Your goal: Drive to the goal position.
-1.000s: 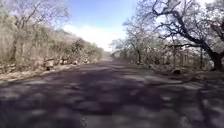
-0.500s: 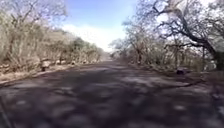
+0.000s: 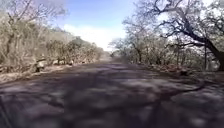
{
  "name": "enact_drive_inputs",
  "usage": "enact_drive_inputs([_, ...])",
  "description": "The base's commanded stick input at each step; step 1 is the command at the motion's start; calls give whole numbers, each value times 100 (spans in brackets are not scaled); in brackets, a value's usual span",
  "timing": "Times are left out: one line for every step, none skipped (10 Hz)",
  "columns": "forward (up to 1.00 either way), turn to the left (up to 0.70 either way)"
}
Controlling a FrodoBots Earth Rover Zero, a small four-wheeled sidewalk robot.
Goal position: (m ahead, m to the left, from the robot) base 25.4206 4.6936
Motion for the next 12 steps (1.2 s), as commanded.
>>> enact_drive_inputs([70, 0])
enact_drive_inputs([70, 0])
enact_drive_inputs([70, 0])
enact_drive_inputs([70, 0])
enact_drive_inputs([70, 0])
enact_drive_inputs([70, 0])
enact_drive_inputs([70, 0])
enact_drive_inputs([70, 0])
enact_drive_inputs([70, 0])
enact_drive_inputs([70, 0])
enact_drive_inputs([70, 0])
enact_drive_inputs([70, 0])
